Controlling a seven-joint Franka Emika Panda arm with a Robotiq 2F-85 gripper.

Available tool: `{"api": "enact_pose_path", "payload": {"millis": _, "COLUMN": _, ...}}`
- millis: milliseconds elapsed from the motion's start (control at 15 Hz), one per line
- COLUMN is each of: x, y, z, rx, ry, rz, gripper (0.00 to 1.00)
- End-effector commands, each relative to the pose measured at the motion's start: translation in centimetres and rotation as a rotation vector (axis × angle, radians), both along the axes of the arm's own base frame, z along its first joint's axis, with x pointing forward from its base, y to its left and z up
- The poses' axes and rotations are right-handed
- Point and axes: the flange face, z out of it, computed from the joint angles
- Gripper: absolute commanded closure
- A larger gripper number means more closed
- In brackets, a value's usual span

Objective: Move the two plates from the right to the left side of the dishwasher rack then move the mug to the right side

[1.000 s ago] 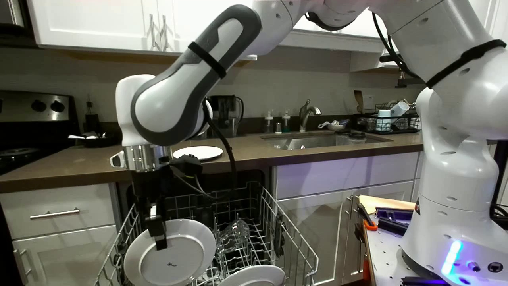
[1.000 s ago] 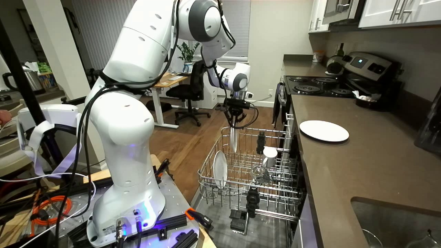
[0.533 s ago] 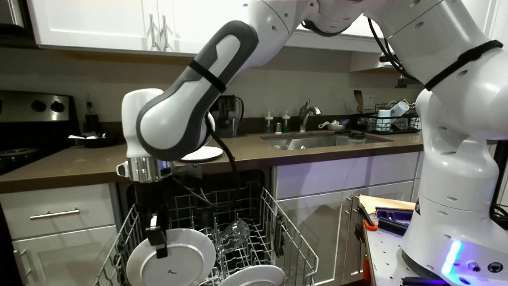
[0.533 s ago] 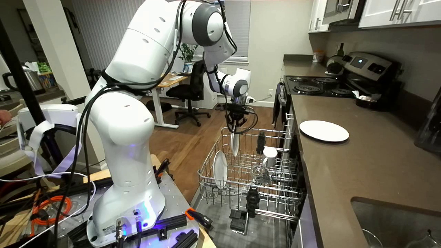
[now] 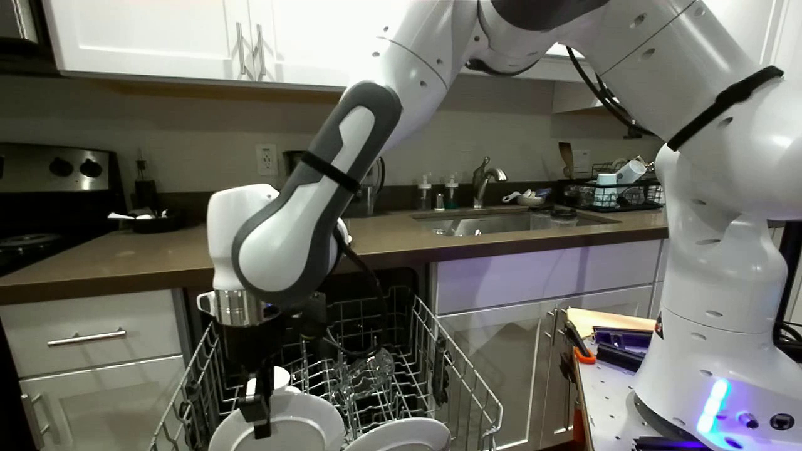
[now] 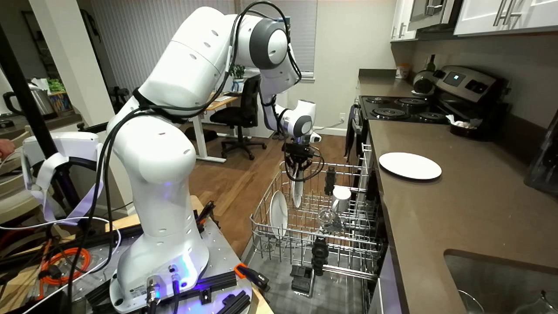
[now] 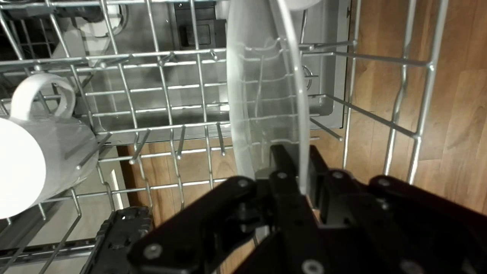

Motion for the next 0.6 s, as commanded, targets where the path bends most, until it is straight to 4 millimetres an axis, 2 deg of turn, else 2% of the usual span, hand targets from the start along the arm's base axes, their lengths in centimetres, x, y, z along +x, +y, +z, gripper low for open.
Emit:
{"api": "enact_pose_path", "payload": {"millis": 0, "x": -0.5, "y": -0.1, "z": -1.7, "rx": -0.031, "ry": -0.014, "rz": 0.019, "gripper": 0.96}}
{"api": "enact_pose_path", "payload": {"millis": 67, "x": -0.6, "y": -0.2, "z": -1.7, "rx": -0.056, "ry": -0.005, "rz": 0.036, "gripper": 0.68}}
{"api": "enact_pose_path", "payload": {"millis": 267, "x": -0.7, "y": -0.5, "z": 0.4, "rx": -0.074, "ry": -0.006, "rz": 0.069, "gripper": 0.48}}
{"api": "enact_pose_path", "payload": {"millis": 533, "x": -1.3, "y": -1.0, "z": 4.7, "rx": -0.084, "ry": -0.003, "rz": 0.081, "gripper": 0.23}}
